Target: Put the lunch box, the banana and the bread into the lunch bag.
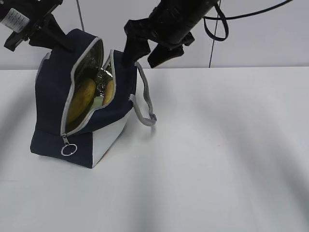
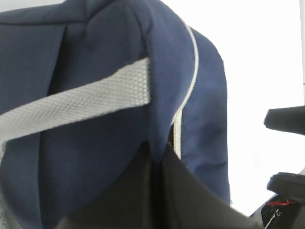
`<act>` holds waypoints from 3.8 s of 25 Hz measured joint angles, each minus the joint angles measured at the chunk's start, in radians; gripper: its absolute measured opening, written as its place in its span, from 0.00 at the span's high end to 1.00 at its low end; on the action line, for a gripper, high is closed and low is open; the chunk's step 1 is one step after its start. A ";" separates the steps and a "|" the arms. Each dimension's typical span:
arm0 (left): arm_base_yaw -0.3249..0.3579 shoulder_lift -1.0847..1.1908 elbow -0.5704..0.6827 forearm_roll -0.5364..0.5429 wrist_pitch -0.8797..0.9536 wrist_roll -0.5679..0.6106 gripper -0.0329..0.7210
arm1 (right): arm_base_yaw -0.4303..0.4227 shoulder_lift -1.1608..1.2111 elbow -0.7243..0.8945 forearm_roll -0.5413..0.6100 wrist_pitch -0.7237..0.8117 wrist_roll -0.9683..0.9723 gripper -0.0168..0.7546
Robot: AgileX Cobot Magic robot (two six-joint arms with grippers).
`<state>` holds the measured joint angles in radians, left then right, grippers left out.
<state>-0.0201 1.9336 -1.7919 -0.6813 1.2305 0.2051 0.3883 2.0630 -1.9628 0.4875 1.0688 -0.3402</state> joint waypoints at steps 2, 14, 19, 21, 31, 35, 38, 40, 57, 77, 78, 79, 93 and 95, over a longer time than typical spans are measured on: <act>0.000 0.000 0.000 0.000 0.000 0.000 0.96 | -0.017 0.002 0.000 -0.010 0.054 0.040 0.26; 0.000 0.000 0.000 0.000 0.000 0.000 0.96 | -0.042 0.096 0.000 0.117 0.039 0.093 0.38; 0.000 0.000 0.000 0.000 0.000 0.000 0.96 | -0.042 0.142 0.000 0.187 0.007 0.096 0.47; 0.000 0.000 0.000 0.000 0.000 0.000 0.96 | -0.042 0.154 0.000 0.204 -0.007 0.096 0.51; 0.000 0.000 0.000 0.006 0.000 0.000 0.96 | -0.042 0.156 0.000 0.219 -0.022 0.036 0.98; 0.000 0.000 0.000 -0.010 0.000 0.000 0.96 | -0.042 0.149 -0.029 0.209 0.013 0.012 0.99; -0.005 0.000 0.000 -0.046 -0.001 0.000 0.96 | -0.048 0.127 -0.070 0.188 0.084 0.007 0.99; -0.024 0.000 0.000 -0.060 -0.002 0.000 0.96 | -0.054 0.114 -0.113 0.165 0.143 0.007 0.99; -0.156 0.042 0.000 -0.192 -0.101 0.003 0.96 | -0.139 0.069 -0.173 0.048 0.187 0.047 0.99; -0.157 0.099 -0.001 -0.209 -0.136 0.003 0.96 | -0.139 0.077 -0.152 0.043 0.186 0.051 0.99; -0.157 0.100 -0.001 -0.201 -0.140 0.003 0.96 | -0.139 0.077 -0.143 0.047 0.183 0.051 0.99; -0.157 0.101 -0.001 -0.191 -0.144 0.003 0.96 | -0.139 0.077 -0.136 0.049 0.181 0.051 0.99; -0.157 0.124 -0.002 -0.067 -0.158 0.003 0.90 | -0.139 0.077 -0.088 0.123 0.173 -0.011 0.44; -0.151 0.124 -0.002 -0.056 -0.151 0.003 0.83 | -0.139 0.077 -0.088 0.116 0.173 -0.014 0.26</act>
<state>-0.1710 2.0576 -1.7939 -0.7373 1.0790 0.2080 0.2496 2.1396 -2.0512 0.6031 1.2415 -0.3538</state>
